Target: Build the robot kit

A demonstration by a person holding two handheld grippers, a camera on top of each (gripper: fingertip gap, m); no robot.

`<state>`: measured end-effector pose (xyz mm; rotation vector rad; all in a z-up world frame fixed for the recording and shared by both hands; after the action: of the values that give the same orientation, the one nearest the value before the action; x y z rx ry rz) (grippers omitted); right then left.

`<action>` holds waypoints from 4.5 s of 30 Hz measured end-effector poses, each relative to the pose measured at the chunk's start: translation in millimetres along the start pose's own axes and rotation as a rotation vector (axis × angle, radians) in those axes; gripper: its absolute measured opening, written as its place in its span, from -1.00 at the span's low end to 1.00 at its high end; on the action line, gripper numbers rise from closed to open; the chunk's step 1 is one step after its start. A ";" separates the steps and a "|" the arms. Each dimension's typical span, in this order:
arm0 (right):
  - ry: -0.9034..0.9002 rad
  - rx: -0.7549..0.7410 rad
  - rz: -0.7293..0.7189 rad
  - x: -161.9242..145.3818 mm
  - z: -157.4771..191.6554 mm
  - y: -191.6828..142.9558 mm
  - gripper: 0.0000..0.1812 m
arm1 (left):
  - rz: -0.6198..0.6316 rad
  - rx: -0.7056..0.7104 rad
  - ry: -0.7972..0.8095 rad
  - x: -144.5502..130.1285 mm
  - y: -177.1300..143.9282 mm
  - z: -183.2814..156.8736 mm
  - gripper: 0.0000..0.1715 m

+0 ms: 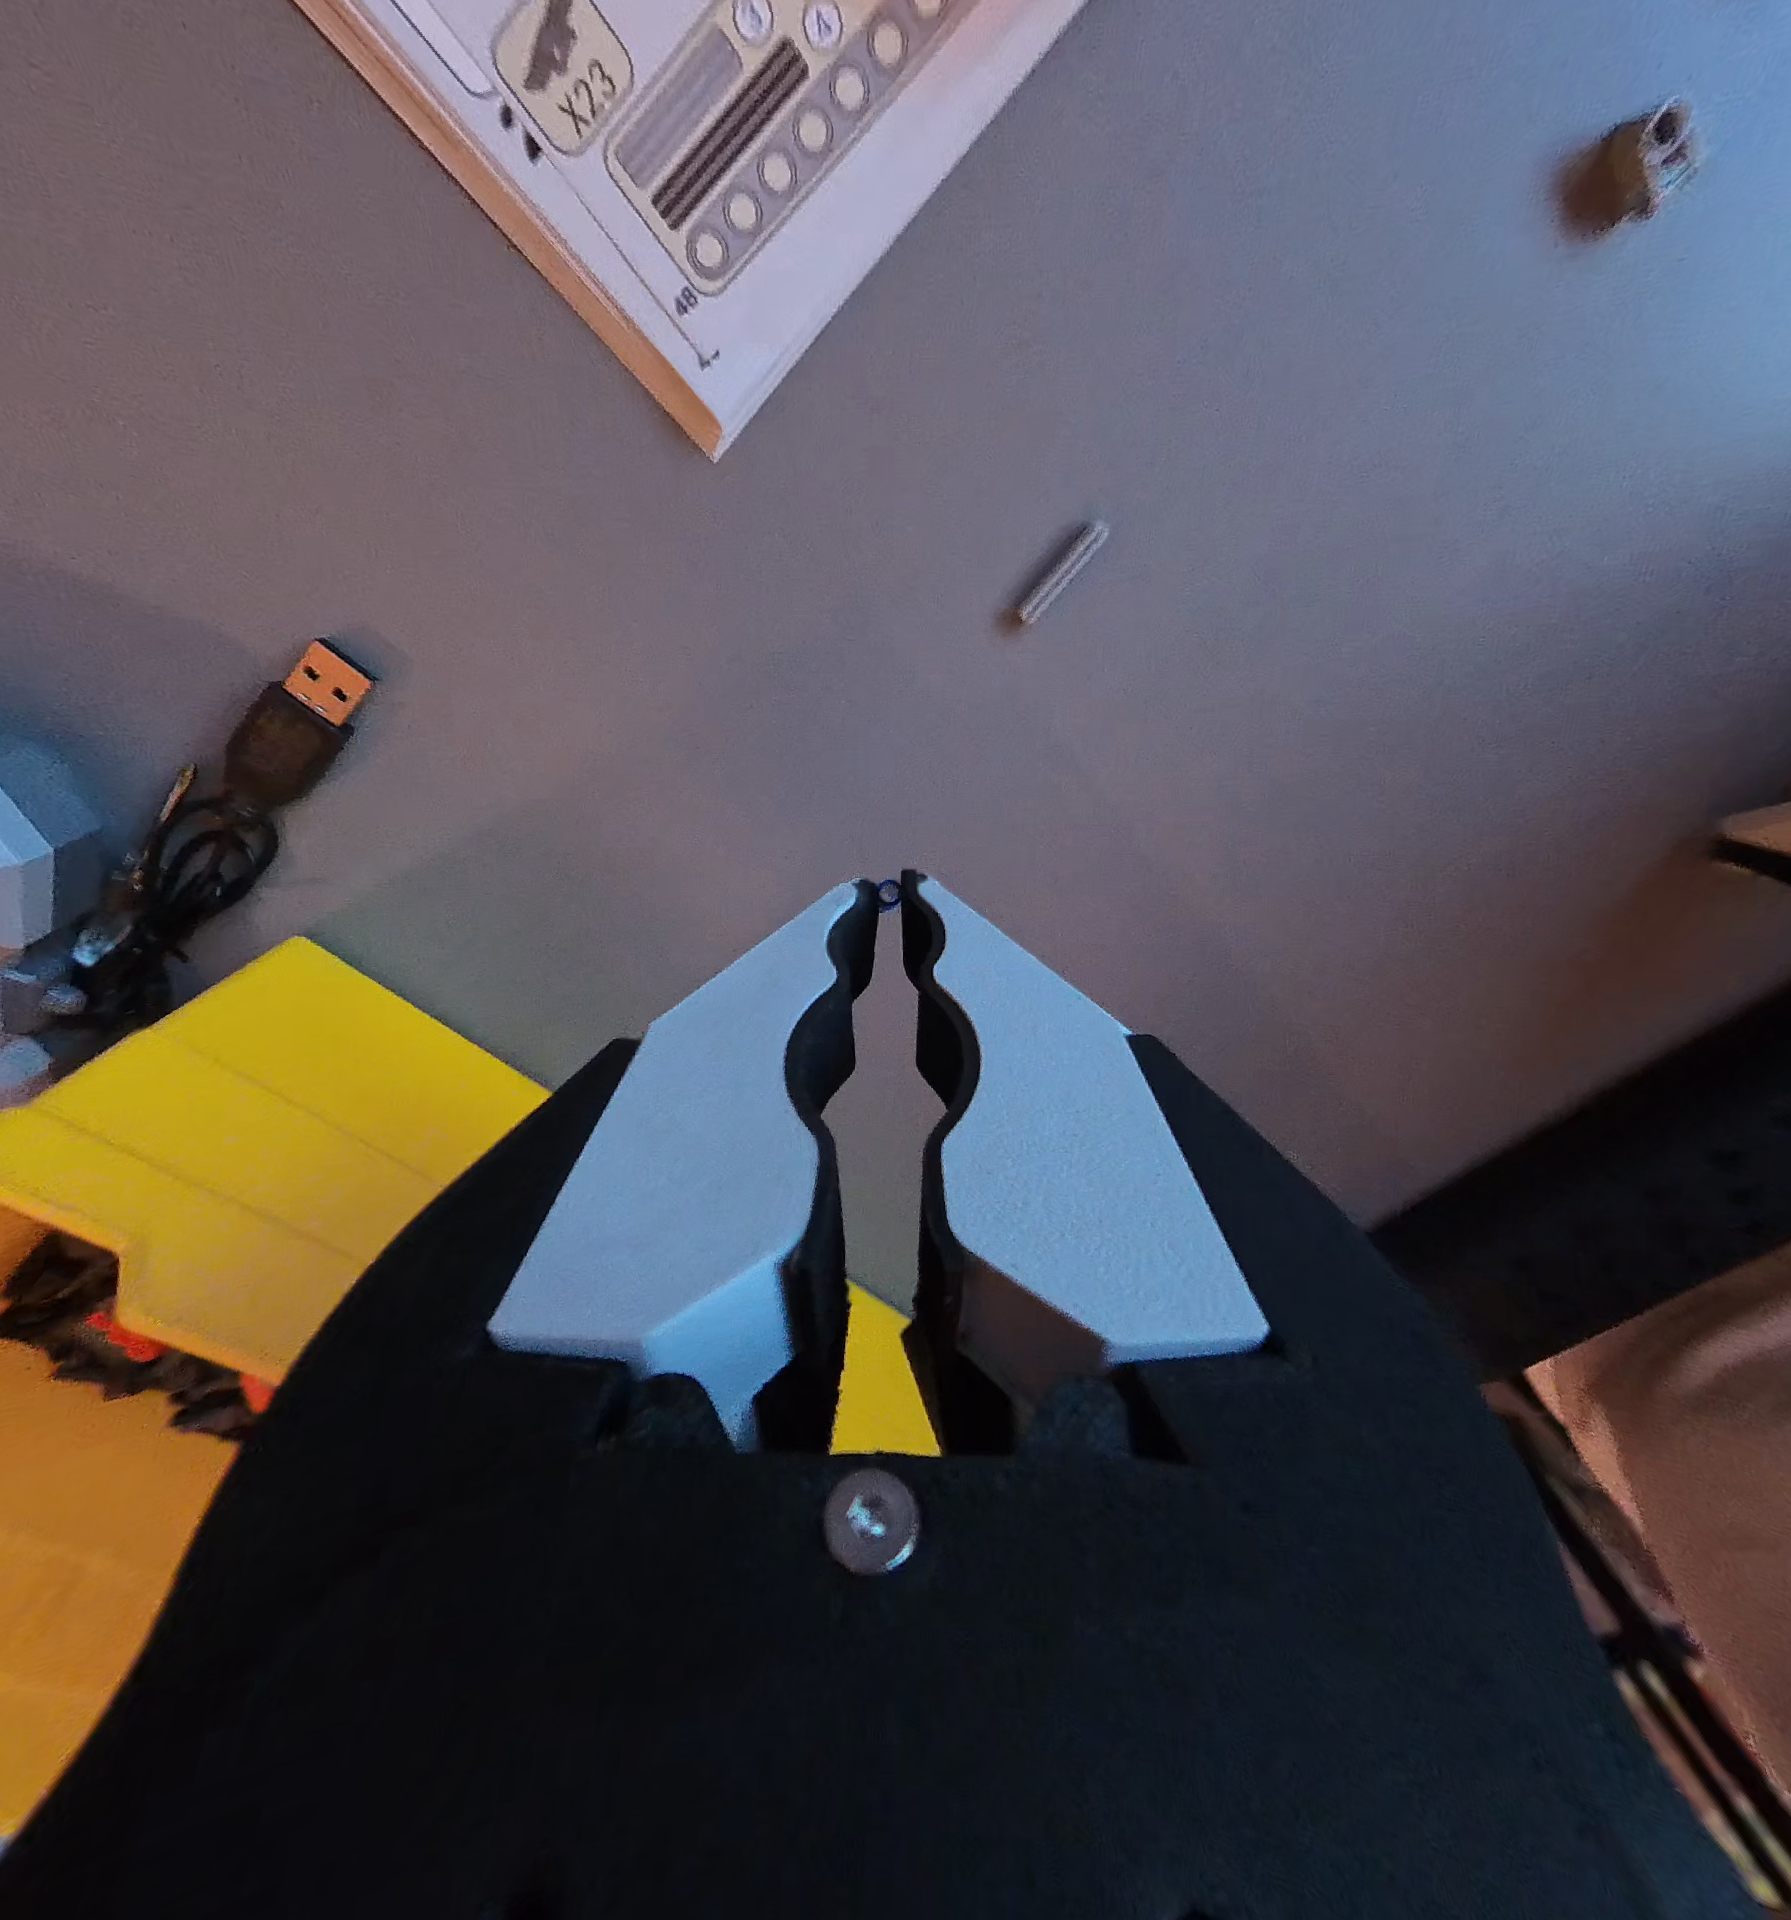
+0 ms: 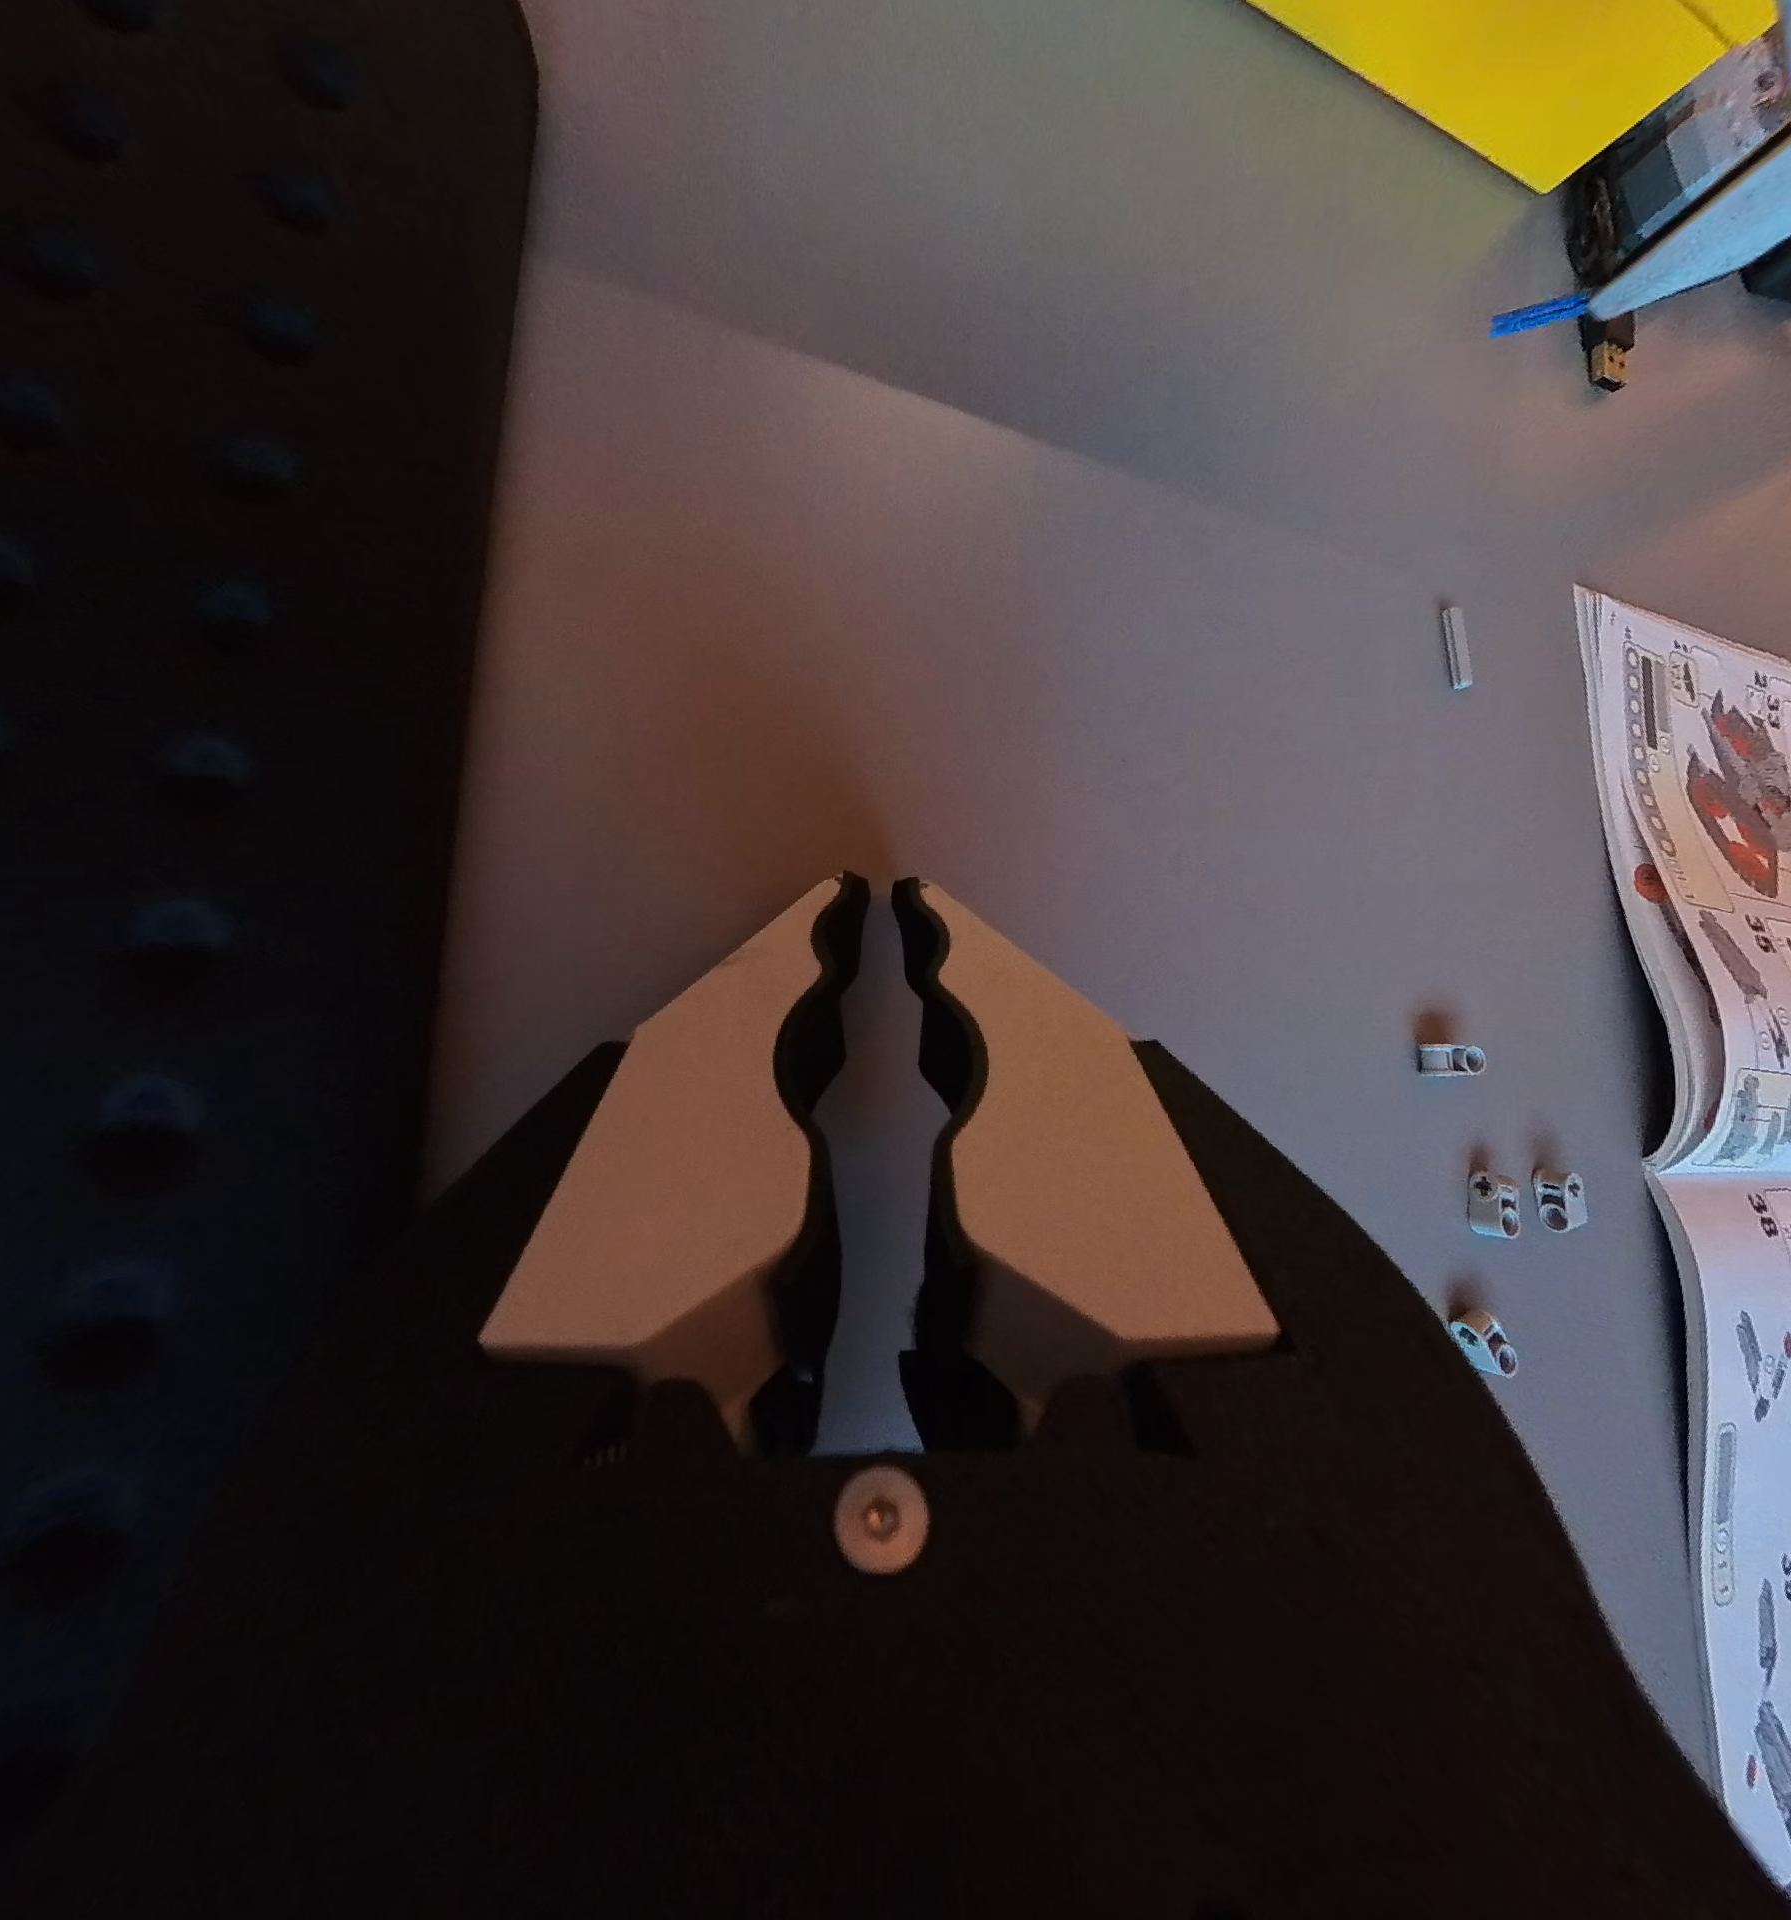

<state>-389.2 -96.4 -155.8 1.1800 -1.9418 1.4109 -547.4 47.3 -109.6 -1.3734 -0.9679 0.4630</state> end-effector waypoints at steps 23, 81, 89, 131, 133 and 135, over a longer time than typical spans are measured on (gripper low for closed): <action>0.067 0.006 -0.012 3.1 6.1 -9.2 -0.92 | 0.196 0.020 0.159 -2.9 48.1 8.2 -0.97; 0.353 -0.123 -0.020 -46.7 -50.9 -36.8 -0.91 | -0.197 0.442 -0.596 -245.4 -74.1 101.0 -0.86; 0.405 -0.115 -0.047 -47.5 -52.9 -35.6 -0.90 | -0.220 0.442 -0.604 -243.5 -68.8 105.8 -0.87; 0.373 -0.117 -0.036 -43.9 -48.7 -33.3 -0.91 | 0.358 0.300 -0.545 -293.0 -66.0 94.5 -0.73; 0.375 -0.116 -0.036 -43.7 -48.6 -33.3 -0.91 | 0.353 0.284 -0.566 -294.7 -64.3 95.2 -0.76; 0.378 -0.115 -0.038 -43.7 -48.6 -33.2 -0.91 | 0.321 0.276 -0.597 -293.0 -63.2 98.2 -0.74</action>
<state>-343.8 -38.9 -154.1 0.8238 -1.7002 1.3677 -804.0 -132.3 -146.8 -1.1555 -1.1066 1.2535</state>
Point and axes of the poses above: each gripper's, where its closed fingertips meet, y out along the fingers, x out of its top, z = x × y across the jaws, the point moved 1 cm from there along -y, back along the fingers, and after that the axes turned 14 degrees about -z, right-handed, at the moved point
